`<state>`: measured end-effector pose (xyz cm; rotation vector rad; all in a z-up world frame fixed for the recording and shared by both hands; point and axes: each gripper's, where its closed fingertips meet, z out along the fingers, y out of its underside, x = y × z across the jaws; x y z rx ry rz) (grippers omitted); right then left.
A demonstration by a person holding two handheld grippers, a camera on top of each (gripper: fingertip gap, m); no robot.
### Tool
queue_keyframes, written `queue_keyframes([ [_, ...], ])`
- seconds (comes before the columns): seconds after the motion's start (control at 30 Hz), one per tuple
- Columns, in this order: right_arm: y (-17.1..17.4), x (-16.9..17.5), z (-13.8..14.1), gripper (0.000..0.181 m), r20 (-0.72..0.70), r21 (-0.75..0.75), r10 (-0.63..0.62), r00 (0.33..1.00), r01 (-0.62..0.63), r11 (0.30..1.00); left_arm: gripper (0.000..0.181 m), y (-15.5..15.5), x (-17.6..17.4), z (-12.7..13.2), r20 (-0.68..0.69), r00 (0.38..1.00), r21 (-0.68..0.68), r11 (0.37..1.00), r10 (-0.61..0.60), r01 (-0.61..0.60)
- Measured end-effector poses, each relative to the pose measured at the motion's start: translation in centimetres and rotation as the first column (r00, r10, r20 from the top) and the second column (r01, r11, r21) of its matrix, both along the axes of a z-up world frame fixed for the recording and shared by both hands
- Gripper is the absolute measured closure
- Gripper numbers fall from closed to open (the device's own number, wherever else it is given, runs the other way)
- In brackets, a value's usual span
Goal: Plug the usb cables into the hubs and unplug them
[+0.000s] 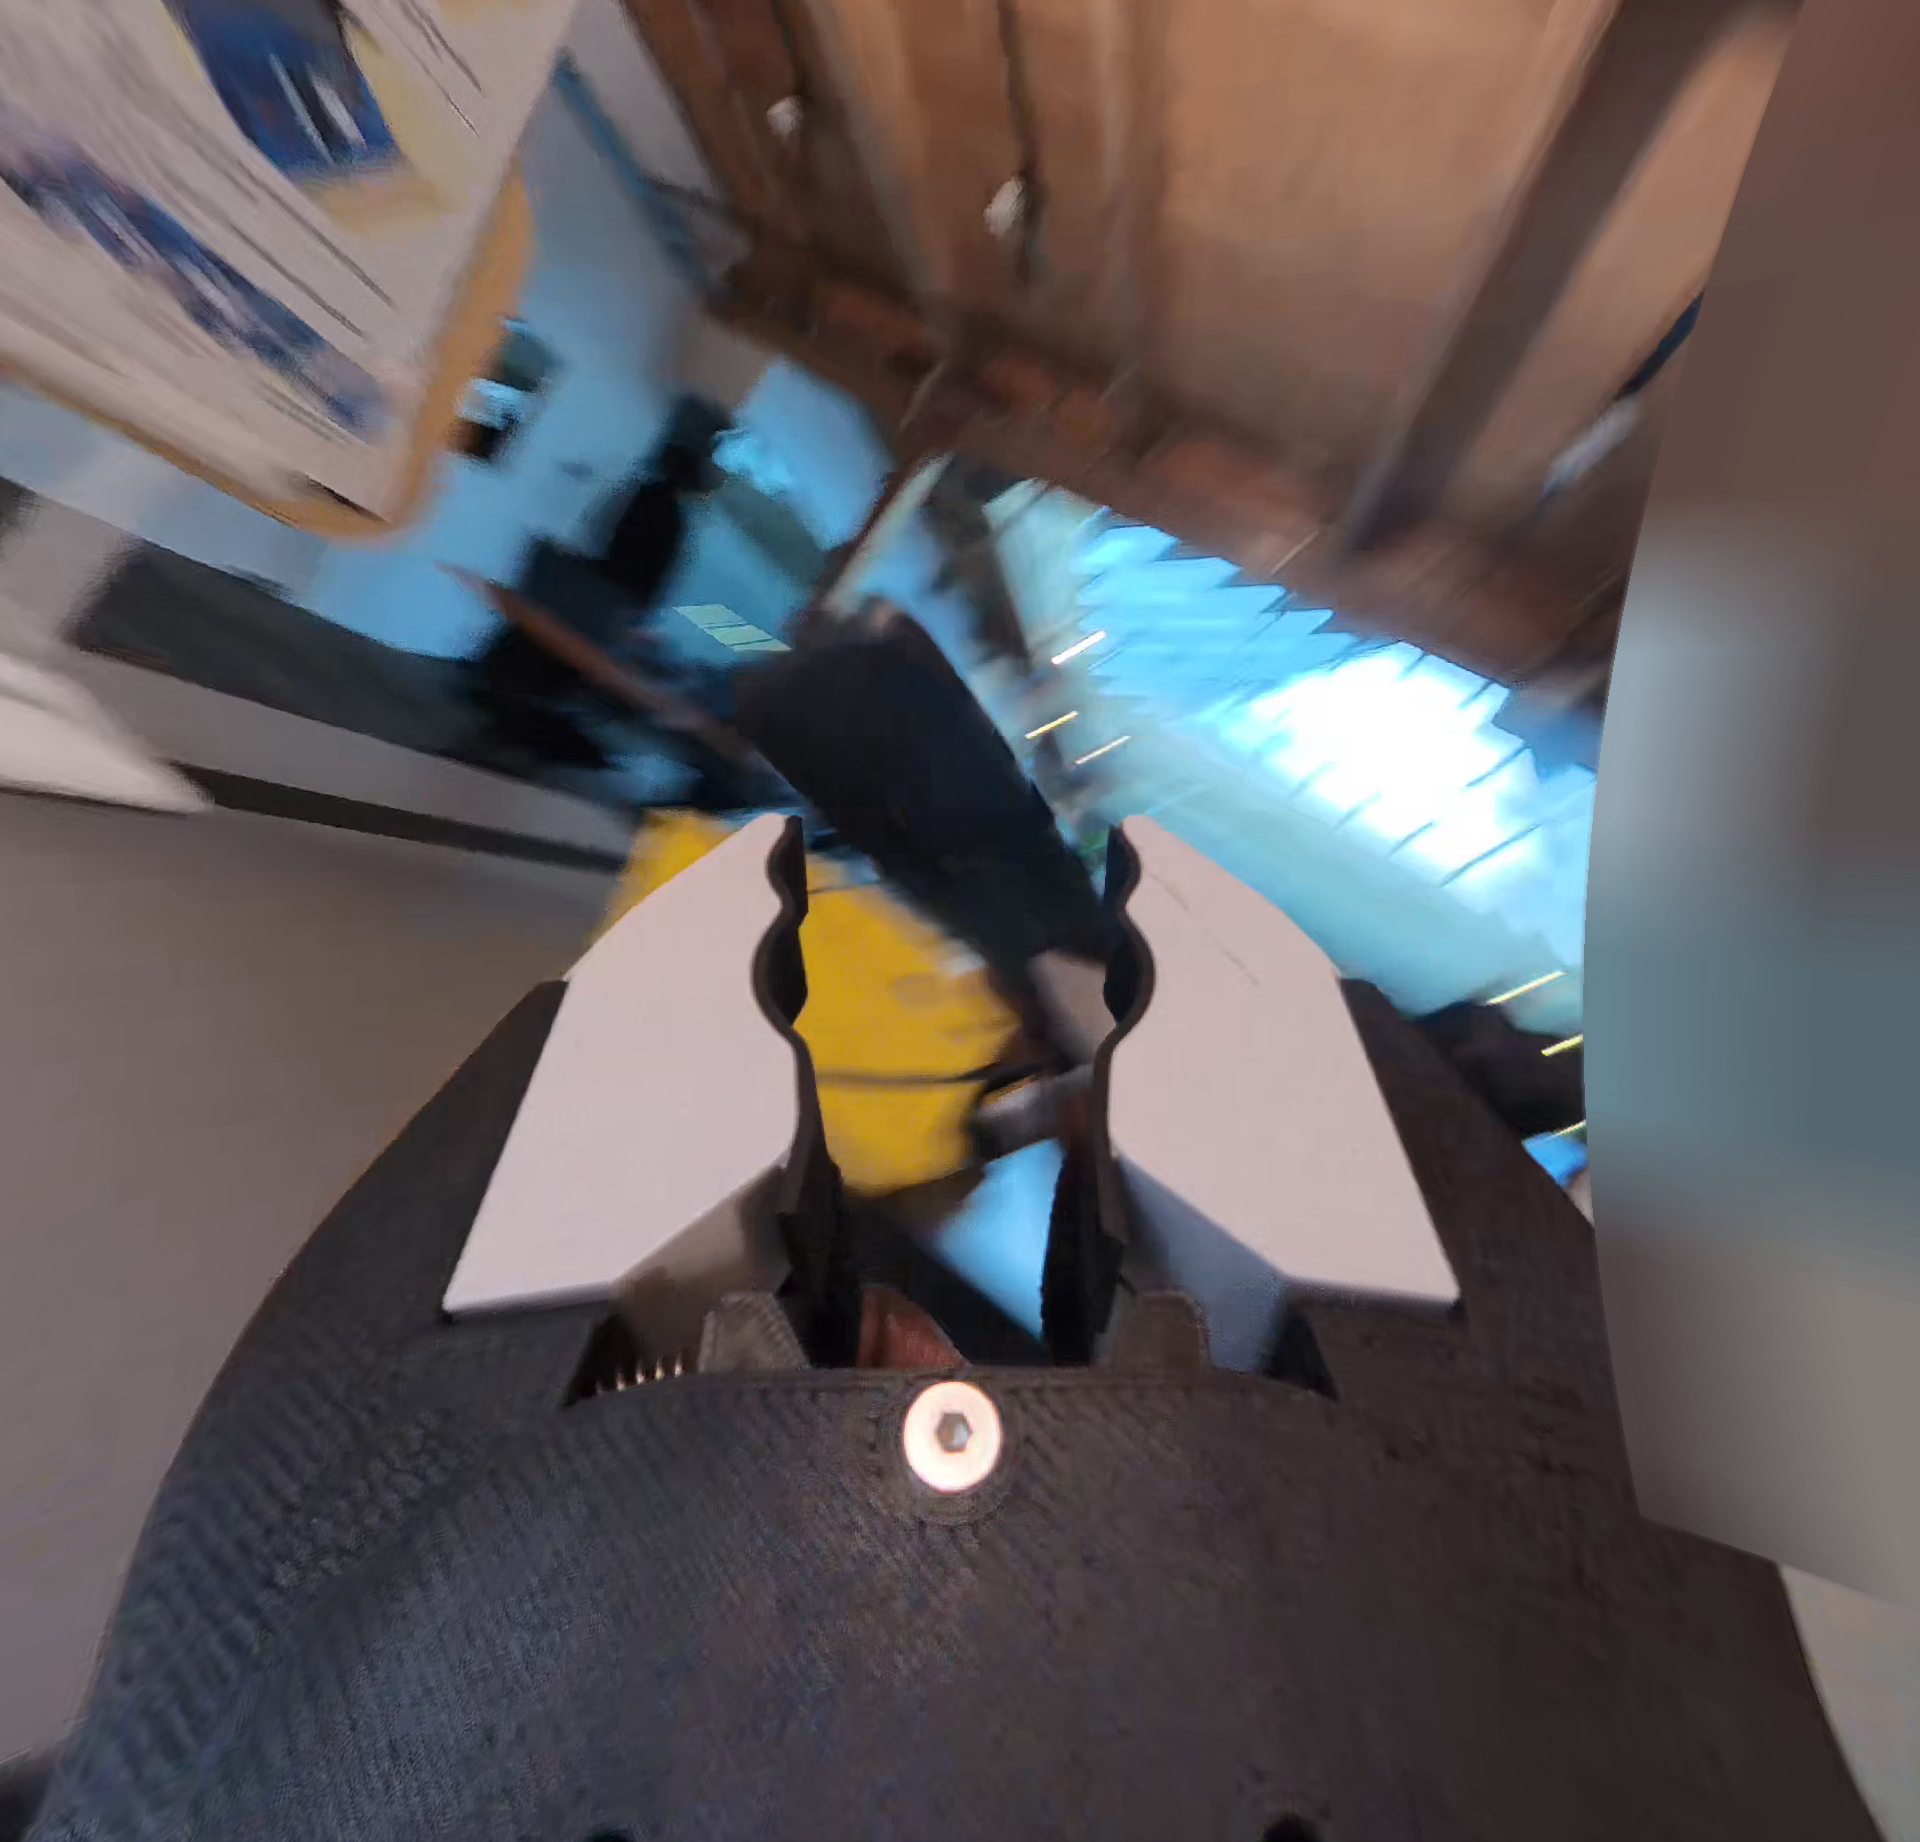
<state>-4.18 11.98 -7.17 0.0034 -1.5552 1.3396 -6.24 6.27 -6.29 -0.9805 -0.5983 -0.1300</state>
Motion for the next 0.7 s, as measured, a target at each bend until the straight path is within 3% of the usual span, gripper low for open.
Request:
queue_keyframes([
  [0.07, 1.3, -0.1, -0.6, 0.169, -0.011, 0.066, -0.046, 0.999, 0.047, 0.997, 0.126, -1.7, -0.3, -0.6, -0.144, 0.979, -0.203, 0.964, 0.141, -0.169],
  [0.17, 2.7, -0.3, -1.4, 0.169, -0.029, 0.147, -0.113, 0.993, 0.116, 0.982, 0.126, -4.6, -0.8, -0.2, -0.364, 0.889, -0.377, 0.828, 0.279, -0.415],
  [0.3, 3.8, -0.5, -2.5, 0.169, -0.054, 0.166, -0.155, 0.986, 0.162, 0.973, 0.126, -7.2, -0.2, 0.3, -0.498, 0.84, -0.545, 0.677, 0.214, -0.495],
  [0.4, 4.5, -1.2, -4.6, 0.17, -0.084, 0.251, -0.209, 0.974, 0.224, 0.942, 0.126, -10.8, -0.3, 0.9, -0.55, 0.797, -0.595, 0.552, 0.251, -0.584],
  [0.47, 4.6, -1.5, -6.1, 0.169, -0.075, 0.309, -0.218, 0.973, 0.23, 0.923, 0.128, -13.0, -0.2, 1.5, -0.564, 0.778, -0.606, 0.501, 0.277, -0.618],
  [0.6, 4.5, -1.4, -7.7, 0.169, -0.075, 0.371, -0.208, 0.975, 0.221, 0.902, 0.131, -16.6, 0.1, 3.1, -0.588, 0.722, -0.563, 0.457, 0.365, -0.689],
  [0.7, 4.5, -1.4, -8.7, 0.169, -0.079, 0.422, -0.201, 0.976, 0.215, 0.881, 0.132, -18.3, -0.1, 2.7, -0.577, 0.718, -0.583, 0.421, 0.389, -0.695],
])
